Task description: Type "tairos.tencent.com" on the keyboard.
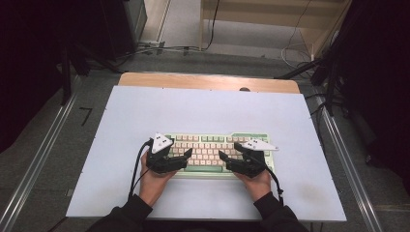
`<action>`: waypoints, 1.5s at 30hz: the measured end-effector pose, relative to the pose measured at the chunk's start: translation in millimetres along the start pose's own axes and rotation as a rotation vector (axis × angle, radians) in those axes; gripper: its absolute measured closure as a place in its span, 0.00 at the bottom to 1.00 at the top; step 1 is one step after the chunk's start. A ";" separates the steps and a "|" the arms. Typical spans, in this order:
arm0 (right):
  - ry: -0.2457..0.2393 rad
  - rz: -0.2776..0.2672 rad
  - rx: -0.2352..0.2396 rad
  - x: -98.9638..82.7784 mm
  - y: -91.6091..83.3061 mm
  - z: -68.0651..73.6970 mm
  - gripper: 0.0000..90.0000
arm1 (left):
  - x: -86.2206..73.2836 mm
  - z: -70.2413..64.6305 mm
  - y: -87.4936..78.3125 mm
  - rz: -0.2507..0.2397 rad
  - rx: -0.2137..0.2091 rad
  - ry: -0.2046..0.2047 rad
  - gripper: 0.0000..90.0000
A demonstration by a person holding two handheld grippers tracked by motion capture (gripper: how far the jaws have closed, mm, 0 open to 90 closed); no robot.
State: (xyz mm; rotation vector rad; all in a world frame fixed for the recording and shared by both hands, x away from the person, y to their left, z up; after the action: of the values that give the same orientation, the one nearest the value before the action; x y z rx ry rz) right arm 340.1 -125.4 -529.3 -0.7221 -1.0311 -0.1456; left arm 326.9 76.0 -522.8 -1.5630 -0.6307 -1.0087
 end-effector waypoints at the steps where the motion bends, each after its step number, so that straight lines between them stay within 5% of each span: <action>1: 0.001 0.001 0.000 -0.2 0.3 0.1 0.31 | 0.6 -0.4 0.1 -0.007 -0.003 -0.004 0.32; 7: 0.000 0.008 0.002 -1.5 1.8 1.0 0.30 | 1.8 -4.8 3.2 -0.019 -0.067 0.006 0.92; 9: 0.001 0.011 0.001 -2.0 2.1 1.0 0.31 | -0.9 -6.0 8.3 0.010 -0.070 0.008 1.00; 22: -0.003 0.012 0.002 -2.5 3.0 1.4 0.31 | -6.9 -6.0 19.5 0.078 -0.065 0.031 1.00; 45: 0.000 0.014 0.002 -2.8 2.9 1.3 0.31 | -8.3 -7.0 22.3 0.102 -0.064 0.027 1.00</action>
State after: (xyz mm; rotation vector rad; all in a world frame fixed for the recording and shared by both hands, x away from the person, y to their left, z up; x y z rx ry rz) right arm 338.9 -123.0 -532.6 -0.7276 -1.0264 -0.1327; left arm 339.4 64.8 -541.1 -1.6187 -0.4993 -0.9802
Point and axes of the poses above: each handheld gripper's, and its own axes: y roughly forward along the jaws, x roughly out of its top, z roughly to its left, the point moved 8 cm from there along y, roughly forward along the jaws, and after that the axes turned 14 degrees about x, right-handed, at the moved point
